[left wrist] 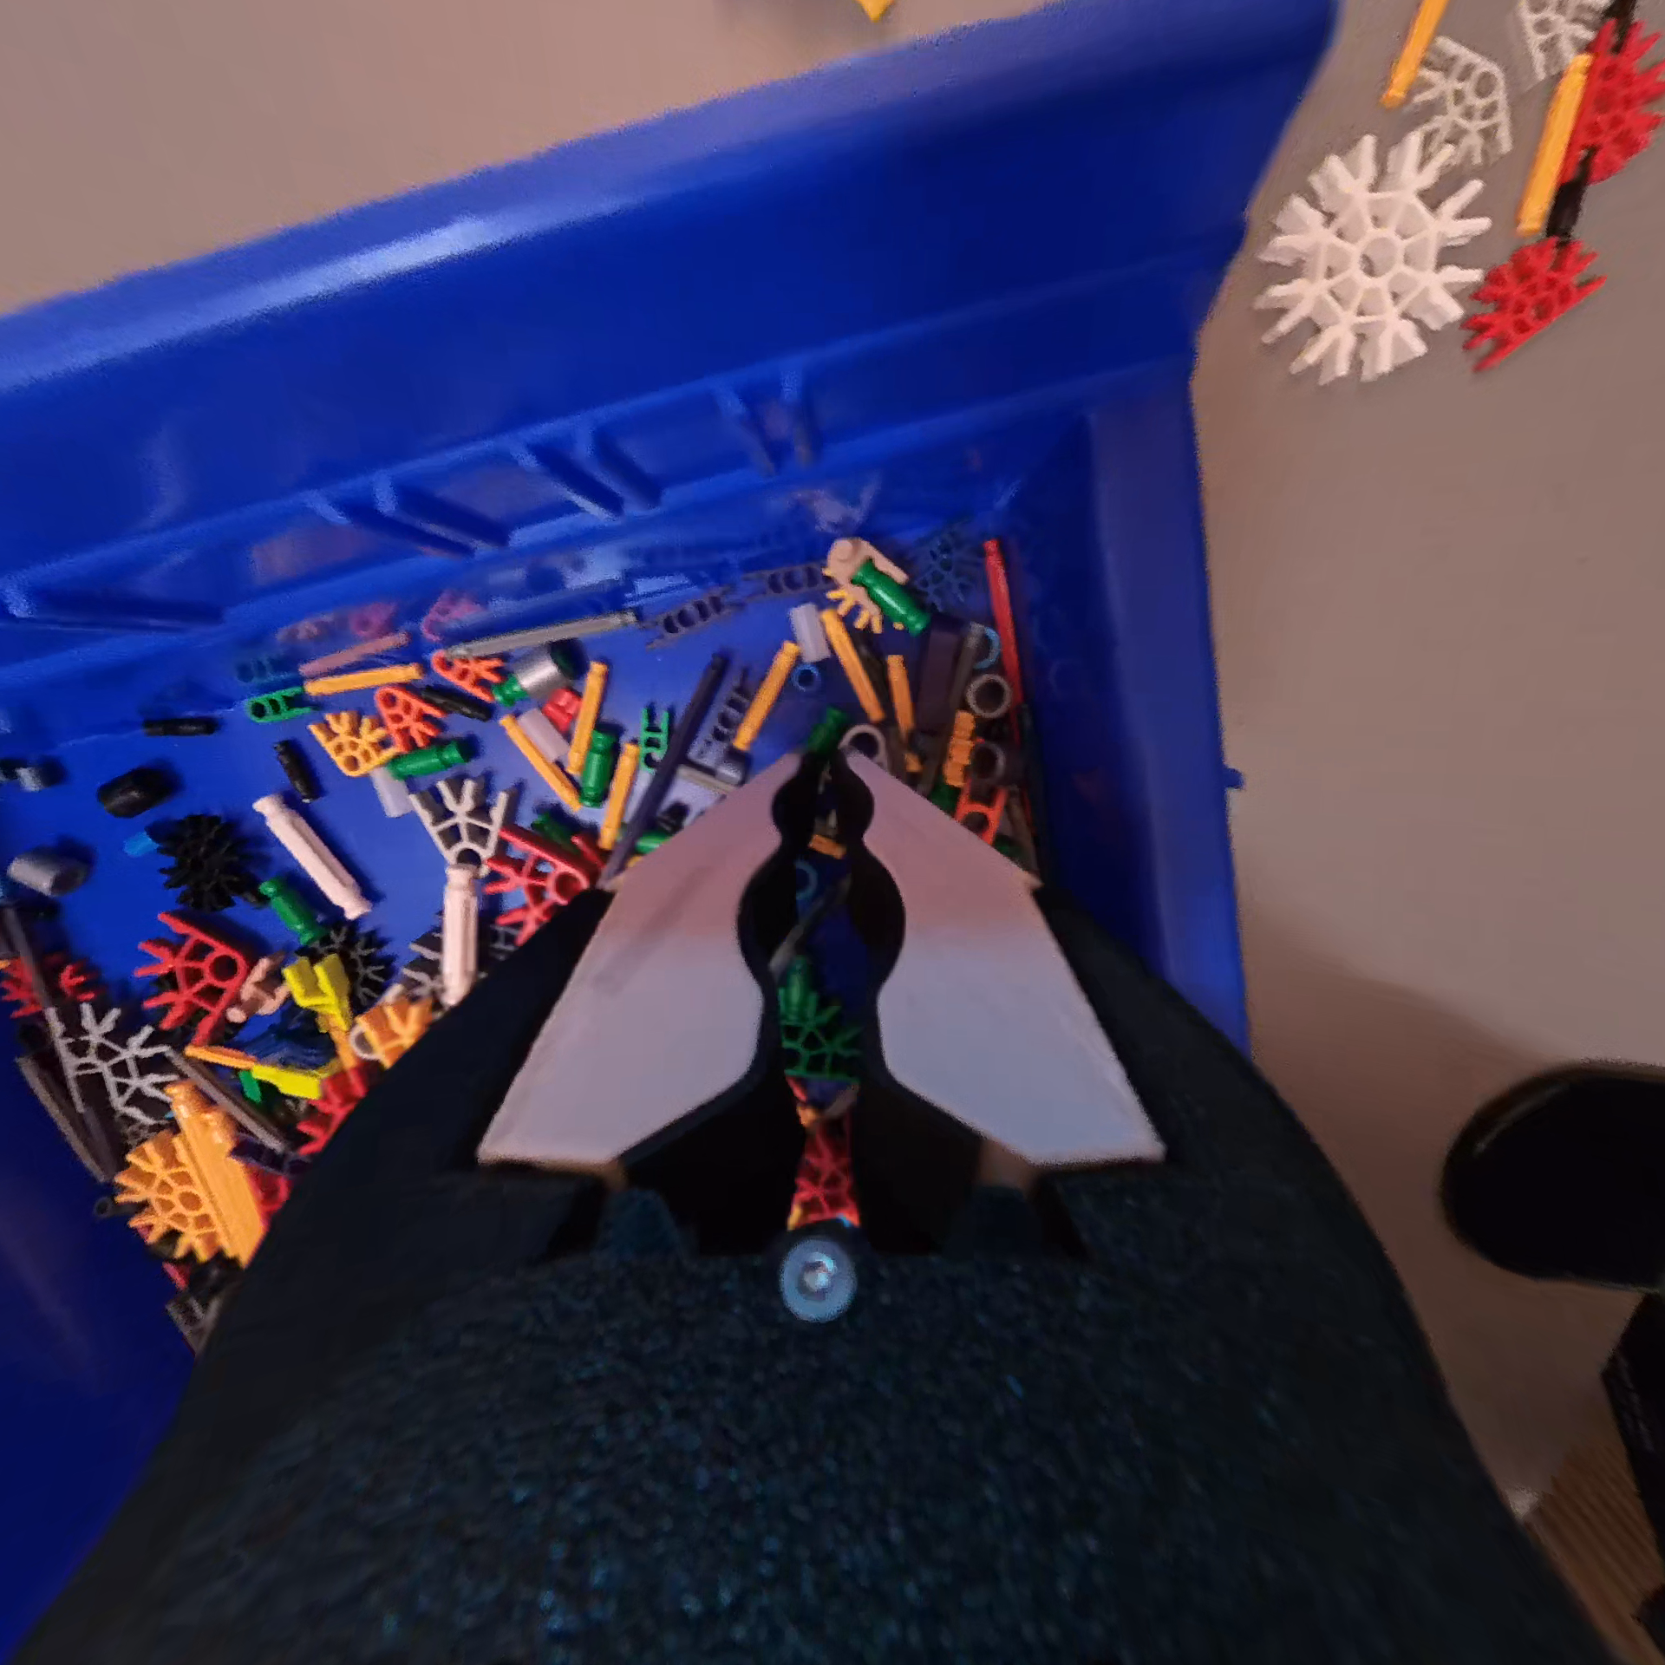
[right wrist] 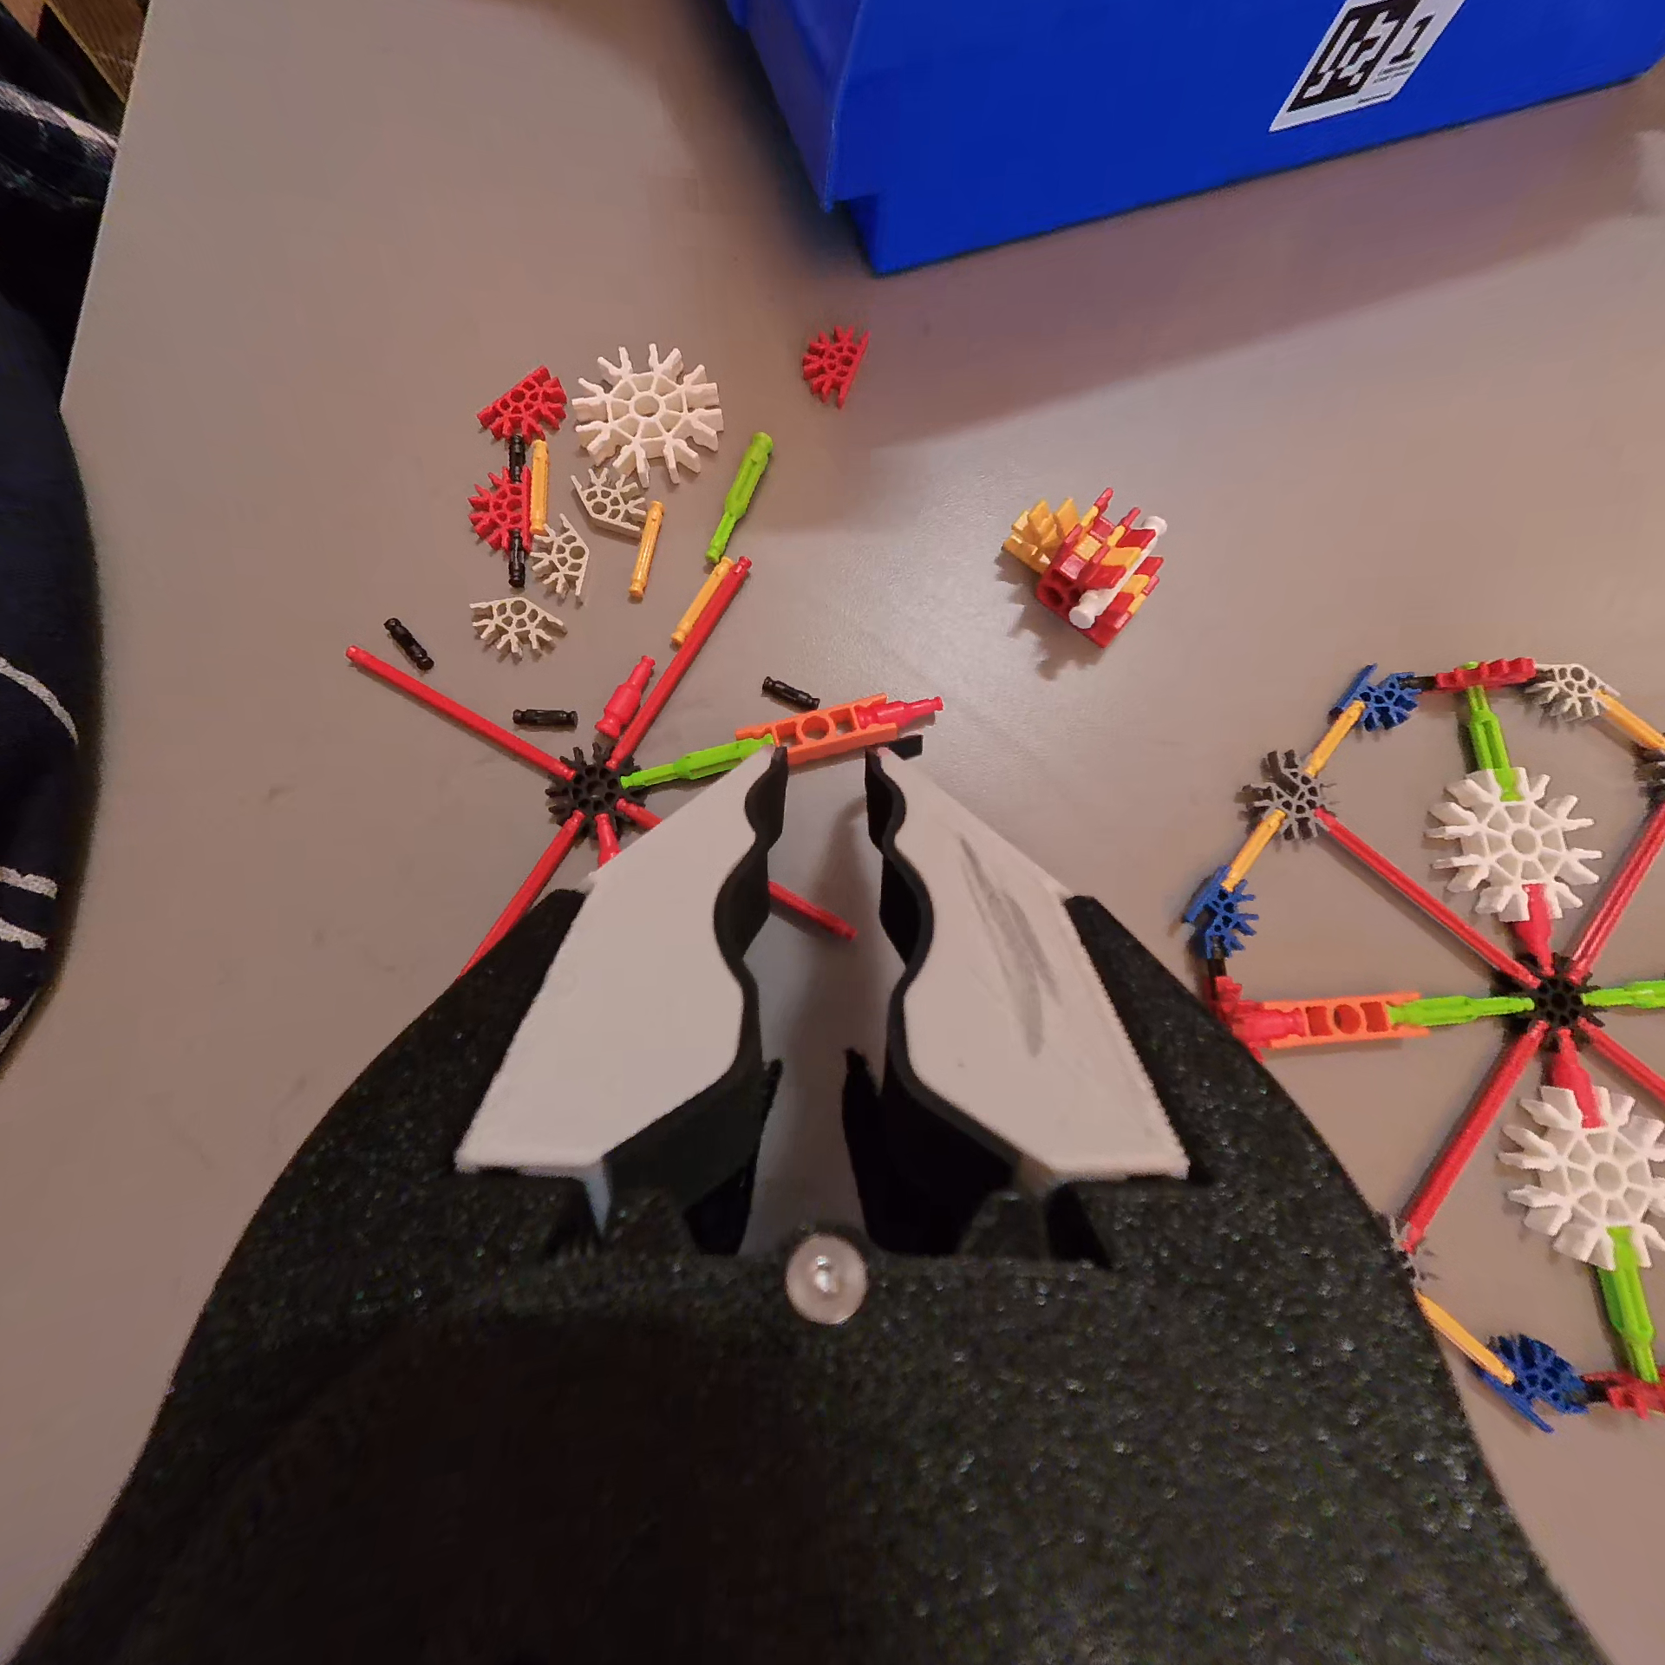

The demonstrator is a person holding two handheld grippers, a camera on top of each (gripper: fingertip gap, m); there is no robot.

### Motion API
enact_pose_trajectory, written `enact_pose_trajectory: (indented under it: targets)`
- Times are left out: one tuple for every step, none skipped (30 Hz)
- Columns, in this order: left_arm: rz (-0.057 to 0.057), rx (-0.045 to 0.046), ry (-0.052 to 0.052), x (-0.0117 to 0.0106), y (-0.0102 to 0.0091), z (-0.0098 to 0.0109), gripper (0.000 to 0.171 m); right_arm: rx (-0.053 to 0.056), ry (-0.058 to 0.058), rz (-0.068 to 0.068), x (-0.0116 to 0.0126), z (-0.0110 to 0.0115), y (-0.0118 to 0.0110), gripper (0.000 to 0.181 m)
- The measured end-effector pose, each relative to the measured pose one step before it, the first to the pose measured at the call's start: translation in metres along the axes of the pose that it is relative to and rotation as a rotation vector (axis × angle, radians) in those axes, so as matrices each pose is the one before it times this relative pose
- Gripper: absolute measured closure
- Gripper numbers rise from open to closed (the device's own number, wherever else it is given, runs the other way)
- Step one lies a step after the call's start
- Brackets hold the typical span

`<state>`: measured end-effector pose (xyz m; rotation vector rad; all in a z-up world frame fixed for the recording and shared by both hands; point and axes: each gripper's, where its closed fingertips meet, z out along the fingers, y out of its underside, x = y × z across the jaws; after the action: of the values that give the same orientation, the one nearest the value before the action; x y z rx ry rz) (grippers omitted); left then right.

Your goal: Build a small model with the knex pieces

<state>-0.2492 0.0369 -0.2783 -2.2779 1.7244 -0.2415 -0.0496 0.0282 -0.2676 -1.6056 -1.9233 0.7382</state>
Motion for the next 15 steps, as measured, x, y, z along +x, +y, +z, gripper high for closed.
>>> enact_pose_trajectory:
  targets:
    - [-0.0009, -0.01831, 0.0195, 0.00477, 0.00395, -0.00155, 0.171, -0.0022, 0.0003, -0.0009, -0.00005, 0.00021, 0.00021, 0.164]
    - [-0.0028, -0.02576, 0.026, 0.00585, 0.00586, -0.00139, 0.171, -0.0013, -0.0003, -0.0009, -0.00015, 0.00021, 0.00015, 0.164]
    - [-0.0076, -0.02069, 0.0388, 0.00801, 0.0052, -0.00151, 0.171, -0.0002, -0.001, -0.0006, -0.00028, 0.00007, -0.00007, 0.165]
    - [0.0009, -0.0105, 0.0116, 0.004, 0.00347, -0.00146, 0.171, 0.0002, -0.0005, -0.0002, -0.00006, 0.00002, -0.00003, 0.165]
    - [0.0028, 0.00686, -0.0251, -0.00245, 0.00004, -0.00232, 0.17, -0.0001, 0.0, 0.0001, 0.00001, 0.00006, -0.00006, 0.165]
    - [-0.0096, 0.01121, -0.0162, -0.00252, -0.00094, -0.00315, 0.17, -0.0001, -0.0001, 0.0, -0.00001, -0.00001, 0.00002, 0.165]
    - [-0.0071, 0.01465, -0.0116, -0.00233, -0.00131, -0.00399, 0.167, -0.0003, -0.0003, -0.0002, -0.00012, 0.00013, 0.00002, 0.164]
    - [-0.0014, 0.0196, -0.0155, -0.00313, -0.00222, -0.00435, 0.166, -0.0004, -0.0006, -0.0003, -0.00014, 0.00026, 0.00005, 0.165]
    - [-0.006, 0.01839, -0.0133, -0.00334, -0.00236, -0.00394, 0.166, -0.001, -0.0009, 0.0, -0.0001, 0.00028, 0.00021, 0.164]
    - [-0.0032, 0.00886, -0.0101, -0.00279, -0.001, -0.00282, 0.166, -0.0017, -0.0004, 0.0003, 0.00003, 0.0003, 0.00039, 0.164]
    - [0.0073, 0.00329, -0.0224, -0.00437, -0.00026, -0.00177, 0.165, -0.0015, -0.0003, 0.0007, 0.00011, 0.00038, 0.00044, 0.165]
    - [0.0041, 0.00259, -0.0223, -0.00452, -0.00057, -0.00069, 0.165, -0.0005, -0.0002, 0.0007, 0.00011, 0.00009, 0.00024, 0.165]
    - [-0.0027, 0.00527, -0.0053, -0.00205, -0.00133, 0.00046, 0.165, 0.0002, 0.0003, 0.0004, 0.0001, 0.00008, 0.00005, 0.165]
    - [0.0044, 0.00857, -0.0004, -0.00067, -0.00229, 0.00132, 0.165, 0.0004, 0.0003, 0.0001, 0.00004, -0.00004, -0.00013, 0.165]
    - [0.0111, 0.00861, -0.0066, -0.00088, -0.00282, 0.0026, 0.165, 0.0002, -0.0002, -0.0003, -0.00002, -0.00013, -0.00002, 0.165]
